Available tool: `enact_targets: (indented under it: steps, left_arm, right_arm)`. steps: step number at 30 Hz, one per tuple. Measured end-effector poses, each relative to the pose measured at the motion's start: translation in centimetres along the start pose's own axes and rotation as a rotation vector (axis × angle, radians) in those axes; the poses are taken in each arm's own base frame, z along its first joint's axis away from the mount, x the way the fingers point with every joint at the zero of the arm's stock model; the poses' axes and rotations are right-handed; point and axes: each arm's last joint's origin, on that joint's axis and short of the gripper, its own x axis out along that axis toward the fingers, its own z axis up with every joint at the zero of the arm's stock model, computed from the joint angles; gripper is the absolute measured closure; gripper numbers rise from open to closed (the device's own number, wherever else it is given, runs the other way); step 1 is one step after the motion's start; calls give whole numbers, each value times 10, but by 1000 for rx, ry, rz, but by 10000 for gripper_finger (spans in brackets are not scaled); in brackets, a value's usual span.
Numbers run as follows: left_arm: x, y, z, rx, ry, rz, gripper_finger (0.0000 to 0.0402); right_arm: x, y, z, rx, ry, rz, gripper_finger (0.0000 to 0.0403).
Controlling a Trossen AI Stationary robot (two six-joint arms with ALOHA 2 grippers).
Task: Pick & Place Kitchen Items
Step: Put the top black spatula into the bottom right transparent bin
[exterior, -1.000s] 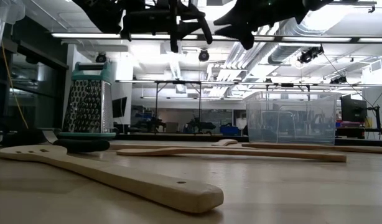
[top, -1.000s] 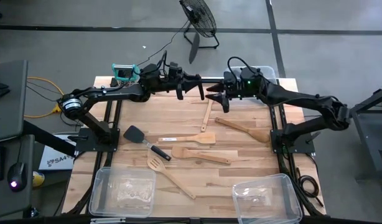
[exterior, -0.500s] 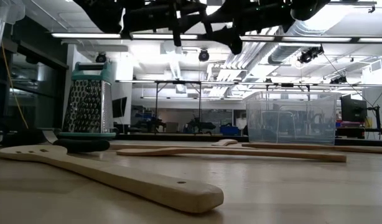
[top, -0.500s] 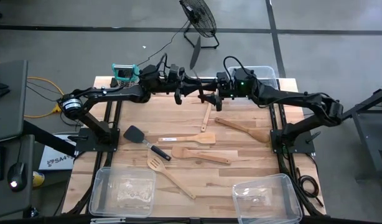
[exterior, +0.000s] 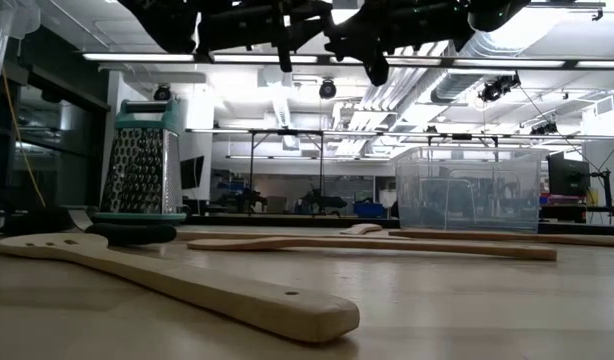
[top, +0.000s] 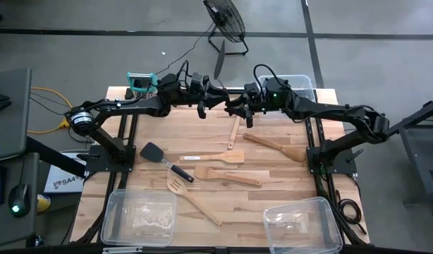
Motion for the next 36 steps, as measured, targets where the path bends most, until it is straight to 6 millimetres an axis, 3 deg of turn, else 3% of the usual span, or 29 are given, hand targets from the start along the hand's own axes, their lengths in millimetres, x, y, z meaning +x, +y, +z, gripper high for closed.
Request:
enact_targets:
  steps: [3, 9, 14, 27, 36]
  left_arm:
    - [0, 0, -1, -15, 9, 2, 288]
    - [0, 0, -2, -41, 30, -17, 216]
    - [0, -1, -3, -53, 54, -54, 181]
    - [-20, -19, 9, -108, 229, -25, 175]
    - [-38, -46, 22, -209, 311, 20, 175]
  right_arm:
    - [0, 0, 0, 16, 3, 3, 311]
    - [-5, 2, 0, 35, 24, -10, 311]
    - [-15, 7, 3, 46, 42, -61, 311]
    - [-65, 26, 7, 72, 120, -319, 319]
    - [-113, 53, 7, 86, 181, -312, 322]
